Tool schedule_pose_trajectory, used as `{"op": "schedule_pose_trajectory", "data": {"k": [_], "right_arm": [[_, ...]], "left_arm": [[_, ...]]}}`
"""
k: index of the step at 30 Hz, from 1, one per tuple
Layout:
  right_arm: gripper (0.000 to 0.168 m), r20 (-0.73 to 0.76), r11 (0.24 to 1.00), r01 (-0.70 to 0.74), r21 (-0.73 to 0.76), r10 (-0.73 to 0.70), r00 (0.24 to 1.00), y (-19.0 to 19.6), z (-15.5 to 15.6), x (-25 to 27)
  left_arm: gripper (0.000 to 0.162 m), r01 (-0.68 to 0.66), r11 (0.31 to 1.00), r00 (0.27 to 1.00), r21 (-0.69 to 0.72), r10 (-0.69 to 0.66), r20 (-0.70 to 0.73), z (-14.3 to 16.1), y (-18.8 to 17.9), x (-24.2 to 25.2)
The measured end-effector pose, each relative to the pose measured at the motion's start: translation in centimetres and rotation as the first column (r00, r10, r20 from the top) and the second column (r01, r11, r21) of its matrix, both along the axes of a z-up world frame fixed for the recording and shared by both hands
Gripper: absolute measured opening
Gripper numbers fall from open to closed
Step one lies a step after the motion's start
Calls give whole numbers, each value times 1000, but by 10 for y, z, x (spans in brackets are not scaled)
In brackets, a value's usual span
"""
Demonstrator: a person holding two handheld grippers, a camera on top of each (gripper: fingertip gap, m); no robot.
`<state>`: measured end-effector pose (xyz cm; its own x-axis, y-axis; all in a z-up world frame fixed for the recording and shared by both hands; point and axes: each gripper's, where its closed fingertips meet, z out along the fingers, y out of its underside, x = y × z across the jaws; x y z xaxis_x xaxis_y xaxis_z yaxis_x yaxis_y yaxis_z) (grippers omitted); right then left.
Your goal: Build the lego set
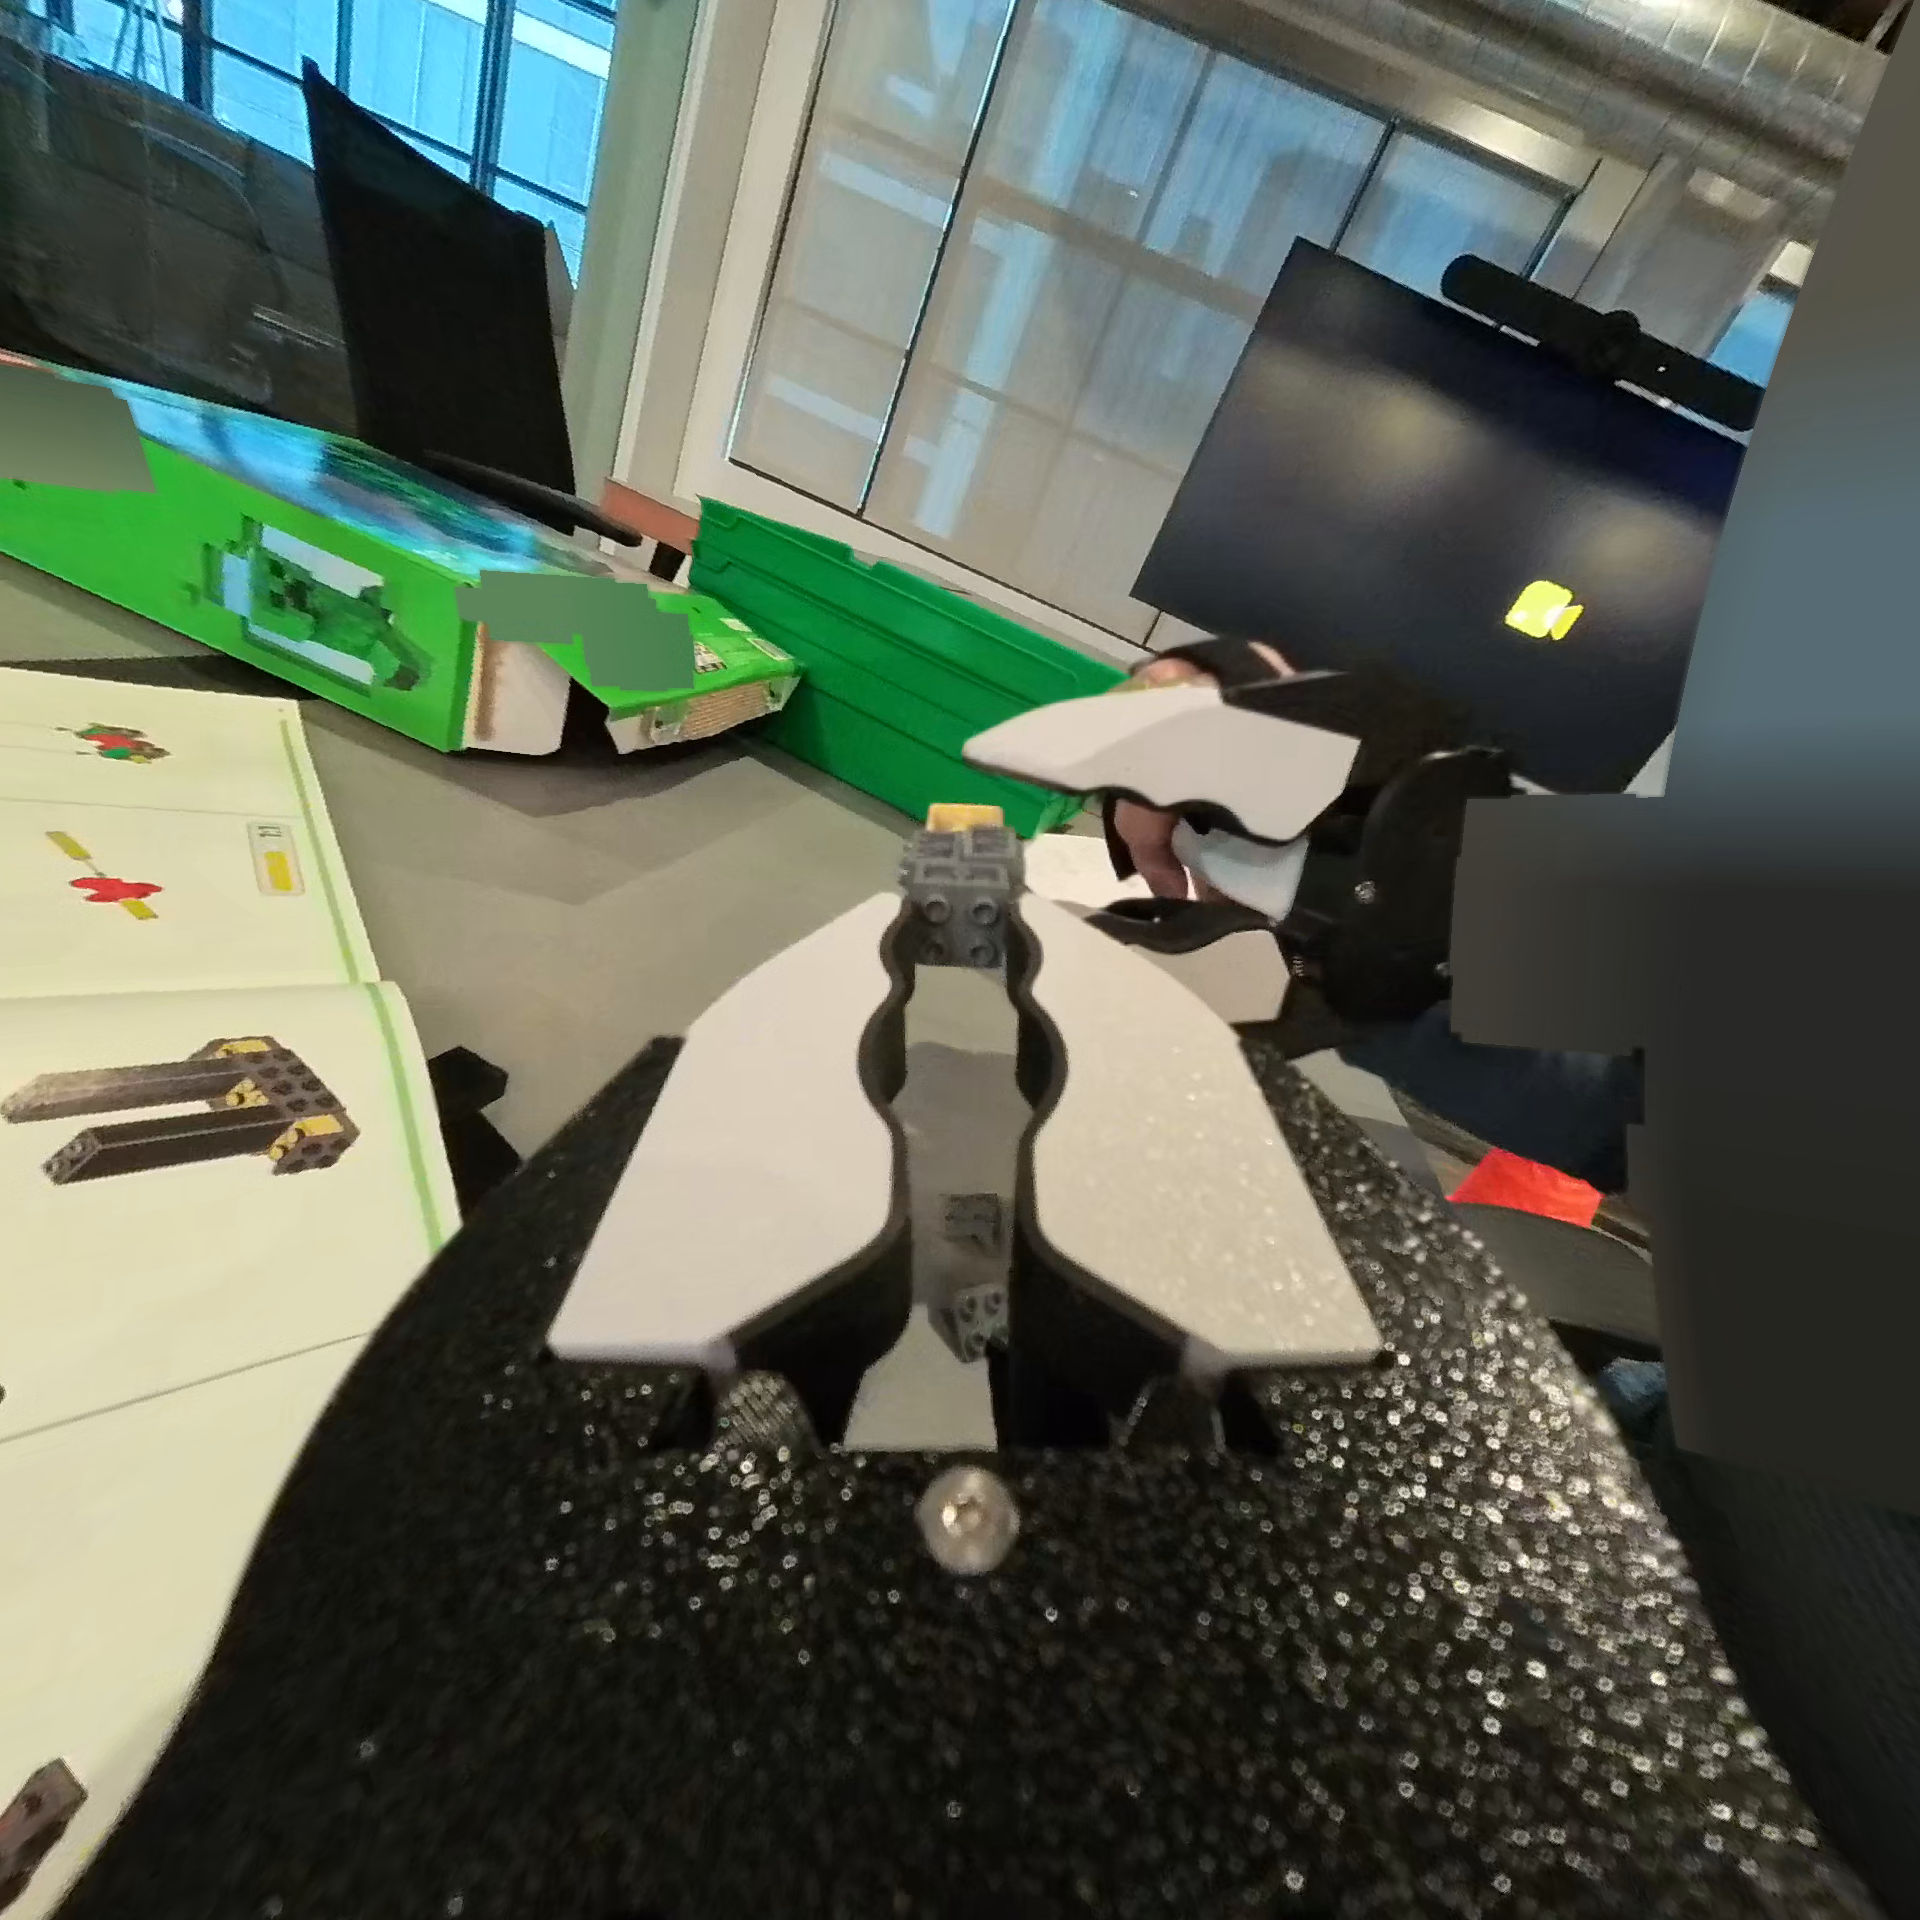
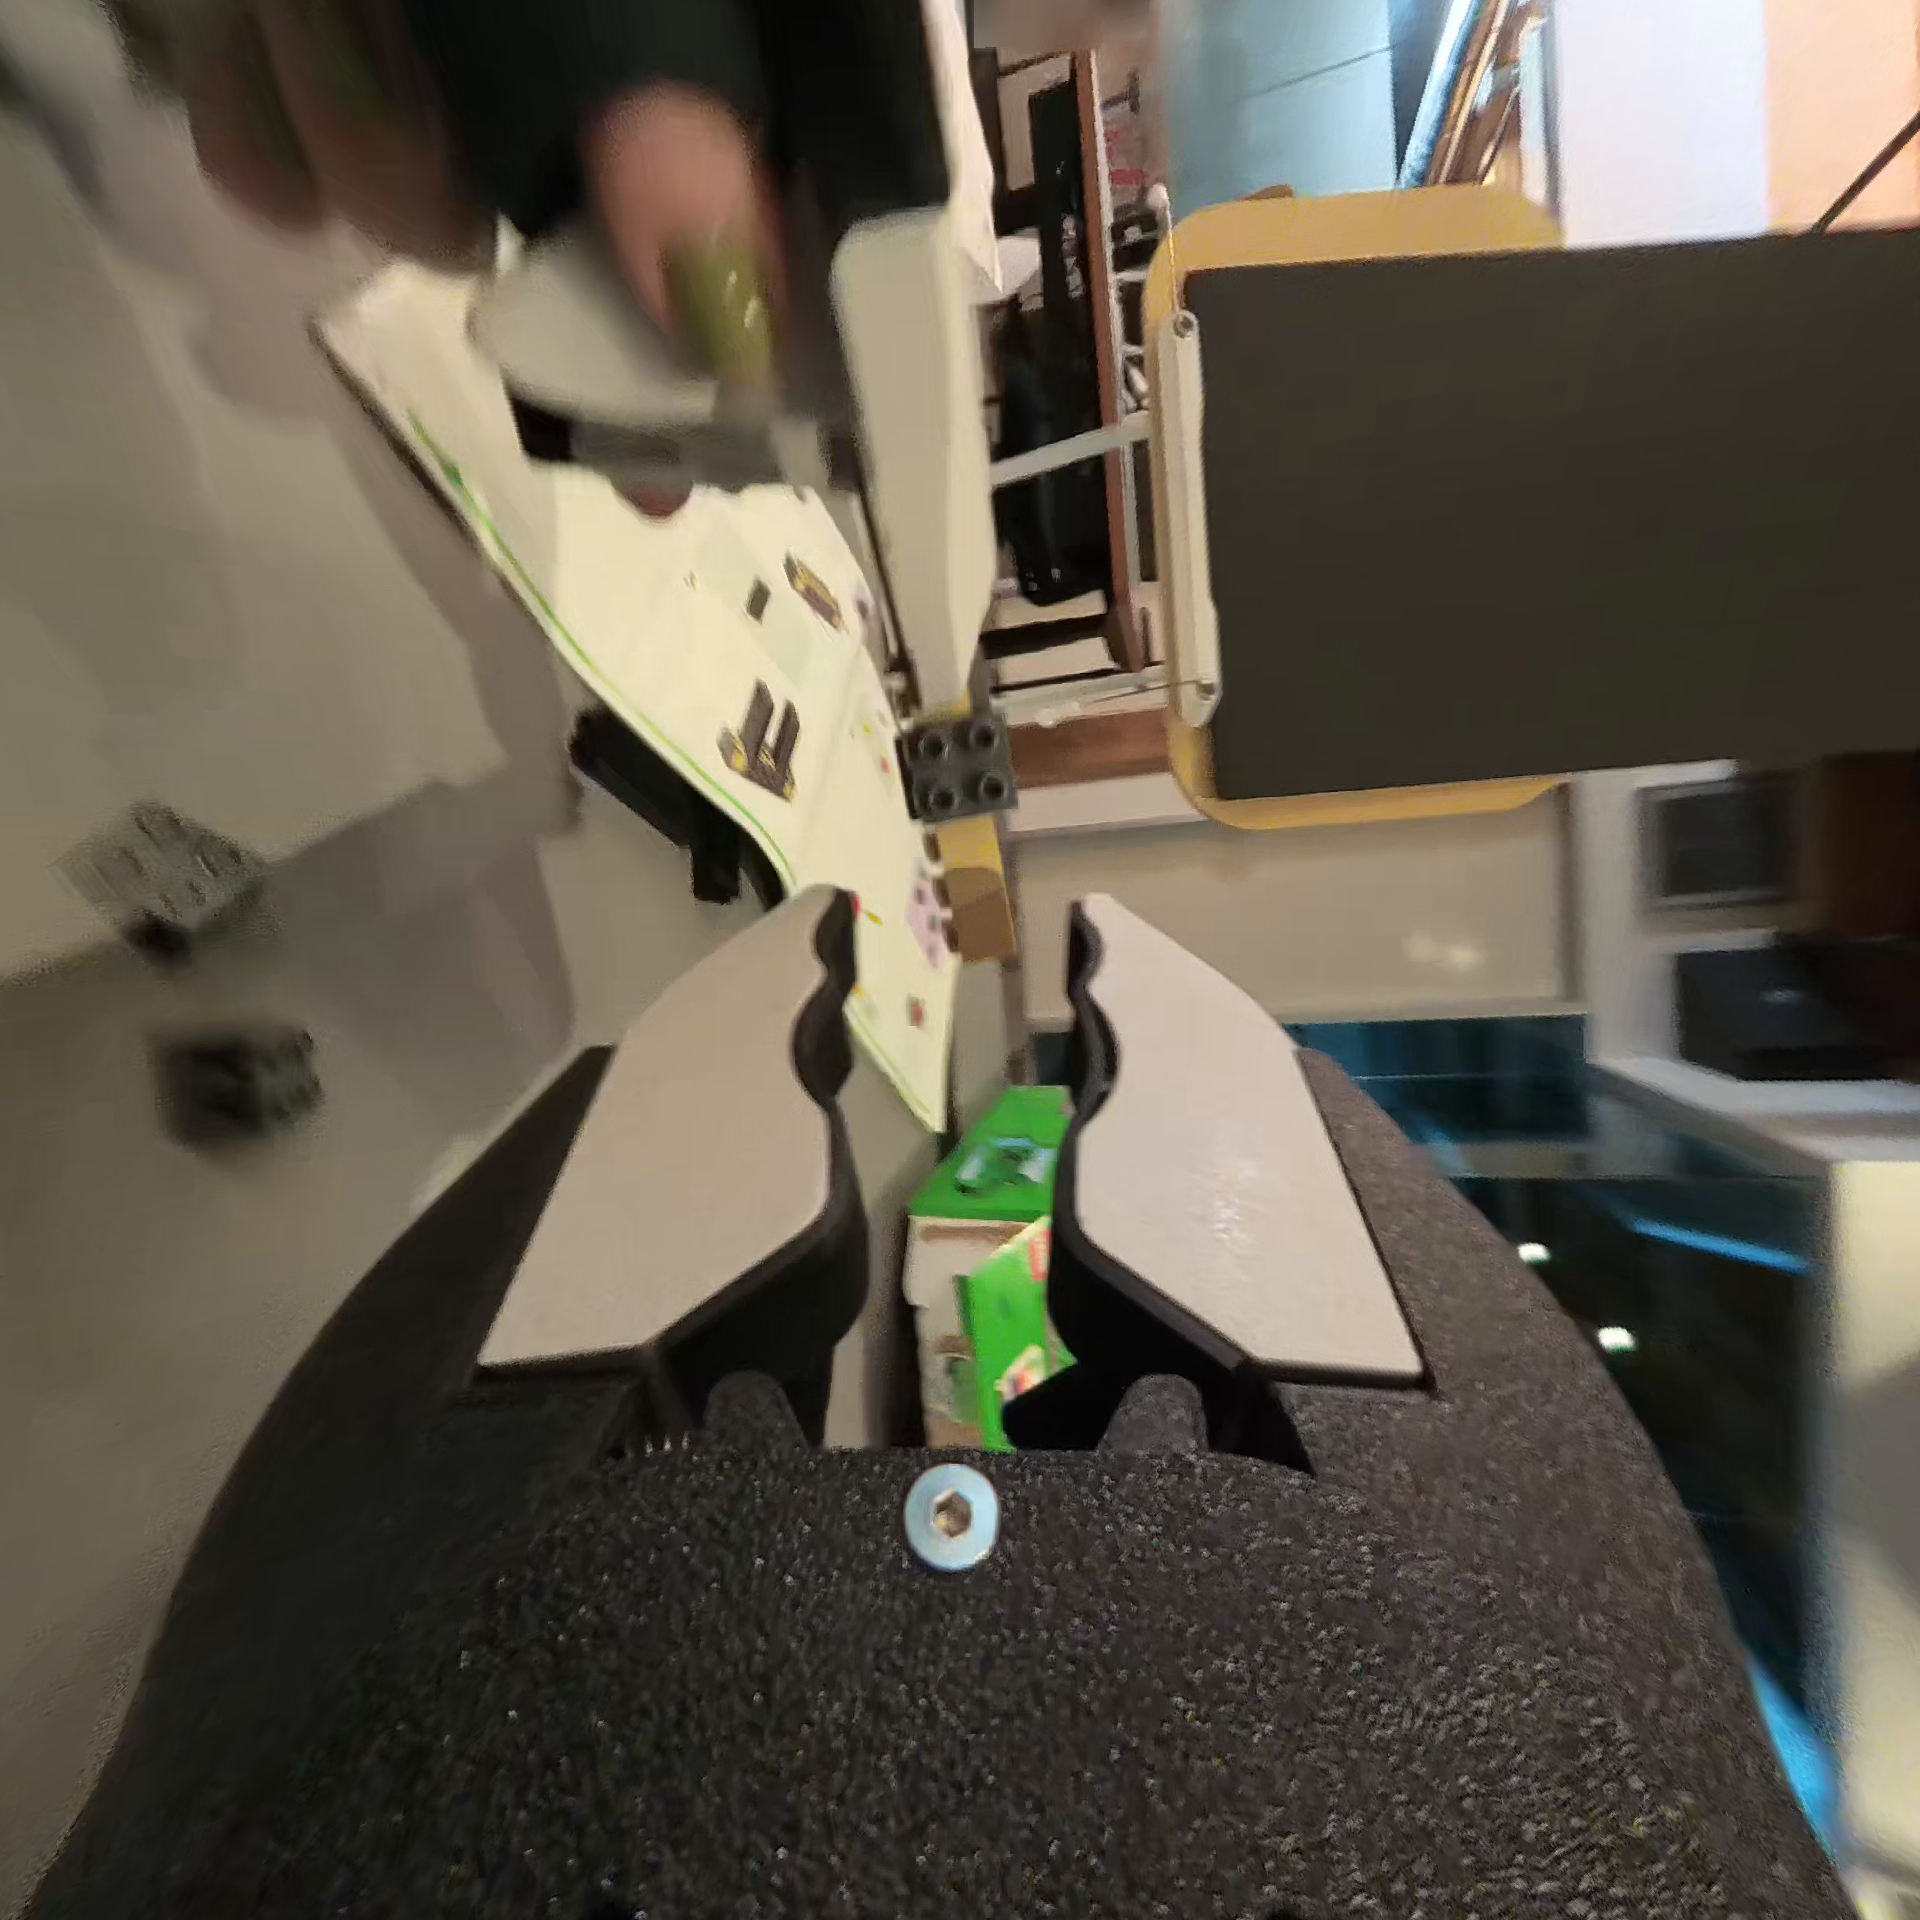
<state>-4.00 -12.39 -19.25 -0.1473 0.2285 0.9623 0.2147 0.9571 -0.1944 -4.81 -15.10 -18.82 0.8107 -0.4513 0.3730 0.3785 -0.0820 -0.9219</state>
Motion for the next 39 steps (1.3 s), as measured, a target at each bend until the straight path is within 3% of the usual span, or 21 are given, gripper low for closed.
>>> {"op": "schedule_pose_trajectory", "data": {"k": [3,15,28,35,39], "right_arm": [[28,-8,999,-28,29,28,1000,-3,1,2],[16,-16,980,30,199,-28,999,5,-3,-5],[13,-3,979,35,199,-35,999,7,-3,-5],[13,18,990,36,140,-39,999,12,-12,-8],[13,59,1000,17,18,-18,998,17,-27,-12]], "left_arm": [[16,25,1000,1000,-1,-25,6,1,0,1],[16,66,998,998,-13,-66,6,5,6,7],[17,66,998,998,-17,-65,25,9,10,6],[48,18,999,1000,38,-18,22,17,11,-5],[60,-108,989,970,102,128,-207,8,12,-19]]}}
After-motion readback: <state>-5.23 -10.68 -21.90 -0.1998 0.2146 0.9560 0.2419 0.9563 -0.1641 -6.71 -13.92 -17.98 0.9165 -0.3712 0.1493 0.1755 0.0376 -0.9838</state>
